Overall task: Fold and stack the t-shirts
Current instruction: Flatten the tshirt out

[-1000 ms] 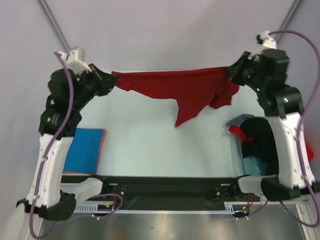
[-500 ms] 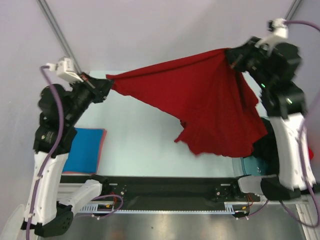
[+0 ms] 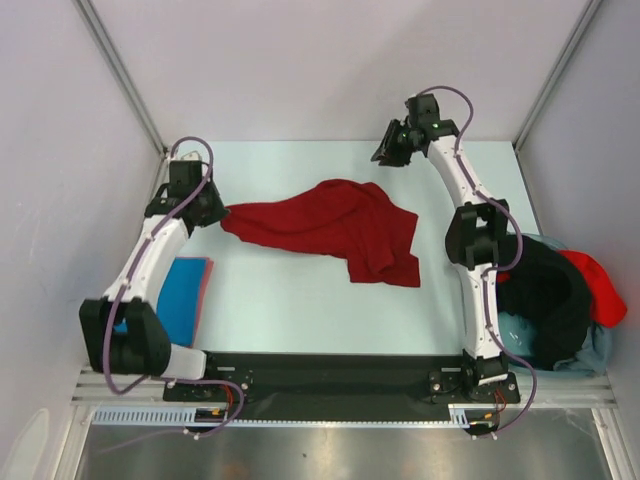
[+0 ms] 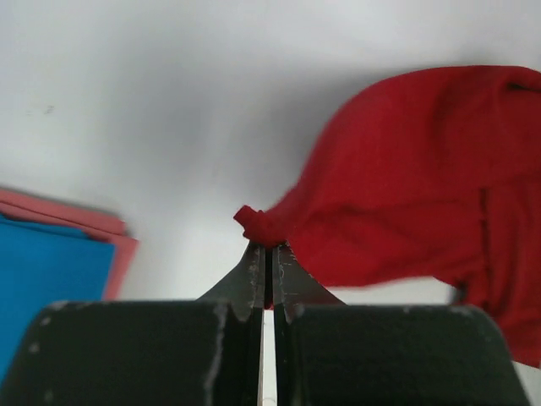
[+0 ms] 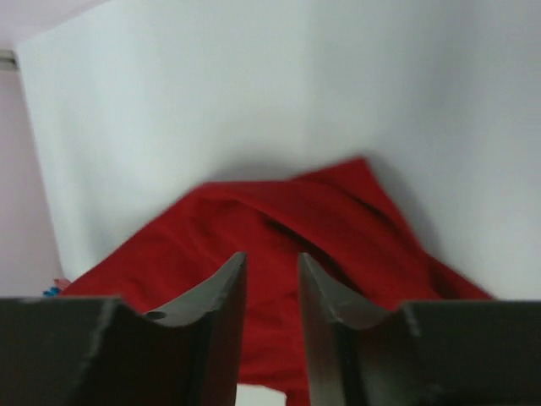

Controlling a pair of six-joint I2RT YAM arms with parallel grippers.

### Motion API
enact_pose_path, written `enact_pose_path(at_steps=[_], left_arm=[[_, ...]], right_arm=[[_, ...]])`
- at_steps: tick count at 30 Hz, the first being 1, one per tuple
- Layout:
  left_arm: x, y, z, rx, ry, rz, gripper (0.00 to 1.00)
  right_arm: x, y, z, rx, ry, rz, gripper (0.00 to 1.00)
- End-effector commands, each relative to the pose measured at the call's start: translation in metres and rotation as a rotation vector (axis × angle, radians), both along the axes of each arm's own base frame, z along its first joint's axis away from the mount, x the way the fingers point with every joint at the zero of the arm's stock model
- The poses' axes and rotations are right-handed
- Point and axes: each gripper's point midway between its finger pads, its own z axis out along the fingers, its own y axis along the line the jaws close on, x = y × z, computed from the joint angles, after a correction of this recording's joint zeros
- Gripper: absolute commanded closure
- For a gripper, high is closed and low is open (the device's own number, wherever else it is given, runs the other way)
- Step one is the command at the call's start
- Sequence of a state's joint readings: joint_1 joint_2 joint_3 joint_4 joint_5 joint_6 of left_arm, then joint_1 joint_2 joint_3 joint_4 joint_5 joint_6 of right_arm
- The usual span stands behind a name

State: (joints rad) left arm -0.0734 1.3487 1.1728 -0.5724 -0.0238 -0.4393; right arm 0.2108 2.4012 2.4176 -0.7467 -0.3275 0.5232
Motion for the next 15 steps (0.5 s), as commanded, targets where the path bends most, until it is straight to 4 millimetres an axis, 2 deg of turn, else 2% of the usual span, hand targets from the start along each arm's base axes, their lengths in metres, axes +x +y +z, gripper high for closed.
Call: enact_pose_path(at_steps=[1, 2, 3, 4, 5, 6, 7, 8, 9, 10, 11, 12, 13, 14, 15], left_arm=[[0.024, 0.027, -0.008, 0.083, 0.011, -0.013, 1.0], [0.026, 0.027, -0.026, 0.089, 0.065, -0.023, 0.96], [0.025, 0.028, -0.03, 0.095, 0.081, -0.026, 0.81], [0.024, 0.031, -0.035, 0.107, 0.095, -0.013, 0.75], [0.023, 0.032, -0.037, 0.113, 0.1, -0.012, 0.73], [0.022, 0.032, -0.037, 0.112, 0.101, -0.017, 0.68], [0.021, 0.03, -0.038, 0.107, 0.102, -0.029, 0.65], [0.018, 0.027, -0.037, 0.1, 0.102, -0.048, 0.62], [0.011, 0.026, -0.041, 0.095, 0.127, -0.054, 0.52], [0.007, 0.026, -0.043, 0.093, 0.137, -0.052, 0.47], [0.002, 0.022, -0.042, 0.068, 0.139, -0.061, 0.43], [-0.007, 0.02, -0.043, 0.058, 0.14, -0.062, 0.35], [-0.012, 0.017, -0.043, 0.044, 0.139, -0.066, 0.32], [-0.016, 0.01, -0.043, 0.007, 0.137, -0.08, 0.29], [-0.02, 0.004, -0.044, -0.008, 0.138, -0.097, 0.28]], right_arm=[[-0.045, -0.022, 0.084, -0.027, -0.051, 0.034, 0.62], [-0.053, -0.029, 0.077, -0.048, -0.027, 0.033, 0.61], [-0.067, -0.036, 0.055, -0.094, 0.029, 0.033, 0.6], [-0.078, -0.039, 0.047, -0.109, 0.056, 0.041, 0.57], [-0.093, -0.04, 0.06, -0.115, 0.038, 0.059, 0.56], [-0.104, -0.042, 0.054, -0.13, 0.058, 0.074, 0.55], [-0.127, -0.043, 0.021, -0.171, 0.141, 0.107, 0.49], [-0.141, -0.045, 0.027, -0.181, 0.134, 0.122, 0.46], [-0.154, -0.041, 0.015, -0.168, 0.165, 0.159, 0.45], [-0.172, -0.041, -0.006, -0.171, 0.225, 0.193, 0.43], [-0.185, -0.042, -0.016, -0.162, 0.266, 0.205, 0.43], [-0.195, -0.038, -0.013, -0.135, 0.265, 0.223, 0.43], [-0.203, -0.036, -0.019, -0.123, 0.277, 0.238, 0.43], [-0.225, -0.036, -0.043, -0.123, 0.346, 0.253, 0.43], [-0.23, -0.033, -0.041, -0.118, 0.313, 0.266, 0.42]])
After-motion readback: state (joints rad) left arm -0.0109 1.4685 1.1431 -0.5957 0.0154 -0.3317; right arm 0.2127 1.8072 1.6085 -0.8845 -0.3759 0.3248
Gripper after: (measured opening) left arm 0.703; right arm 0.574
